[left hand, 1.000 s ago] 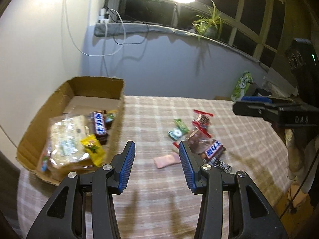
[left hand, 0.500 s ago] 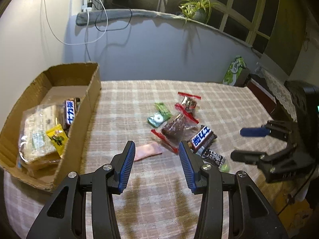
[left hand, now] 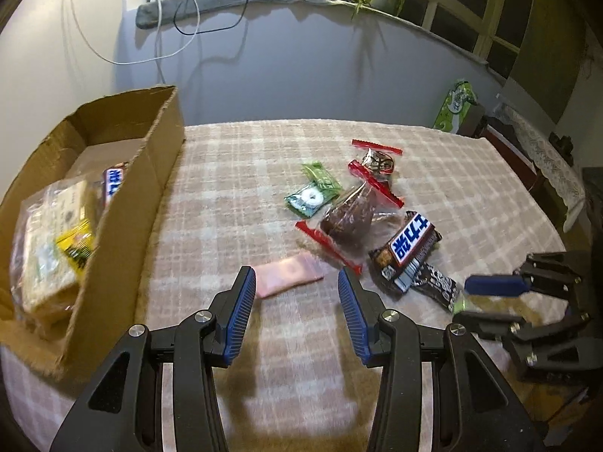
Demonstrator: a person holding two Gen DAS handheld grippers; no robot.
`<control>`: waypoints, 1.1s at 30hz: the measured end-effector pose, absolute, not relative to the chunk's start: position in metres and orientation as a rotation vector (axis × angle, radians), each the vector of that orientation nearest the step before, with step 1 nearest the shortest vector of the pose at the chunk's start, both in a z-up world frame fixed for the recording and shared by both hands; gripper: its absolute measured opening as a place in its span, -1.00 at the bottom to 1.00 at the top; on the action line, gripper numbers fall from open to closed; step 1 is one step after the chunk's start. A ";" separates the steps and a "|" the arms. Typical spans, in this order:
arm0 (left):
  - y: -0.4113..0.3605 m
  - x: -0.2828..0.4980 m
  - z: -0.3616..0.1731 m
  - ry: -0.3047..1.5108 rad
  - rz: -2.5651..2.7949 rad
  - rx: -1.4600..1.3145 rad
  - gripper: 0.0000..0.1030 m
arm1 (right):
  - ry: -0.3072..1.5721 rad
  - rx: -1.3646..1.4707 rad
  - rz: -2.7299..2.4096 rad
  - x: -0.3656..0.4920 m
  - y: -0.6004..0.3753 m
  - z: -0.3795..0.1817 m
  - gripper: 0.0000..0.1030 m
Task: Organize snacks
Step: 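Withdraw both grippers from the box back to the snack pile, then grasp the pink candy with the left gripper while the right grasps a green candy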
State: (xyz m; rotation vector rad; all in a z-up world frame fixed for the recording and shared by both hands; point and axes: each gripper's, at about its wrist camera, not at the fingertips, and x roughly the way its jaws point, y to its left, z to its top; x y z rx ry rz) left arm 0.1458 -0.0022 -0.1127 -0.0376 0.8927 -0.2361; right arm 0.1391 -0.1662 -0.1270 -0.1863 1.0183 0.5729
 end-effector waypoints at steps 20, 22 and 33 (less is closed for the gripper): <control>-0.007 0.162 -0.128 0.984 -0.345 -0.026 -0.14 | 1.013 -0.200 0.593 0.132 -0.165 -0.131 -0.32; -0.012 0.154 -0.130 0.975 -0.341 0.021 -0.14 | 1.010 -0.203 0.591 0.131 -0.166 -0.131 -0.32; -0.016 0.150 -0.133 0.937 -0.260 0.060 -0.65 | 1.014 -0.243 0.596 0.128 -0.163 -0.130 -0.42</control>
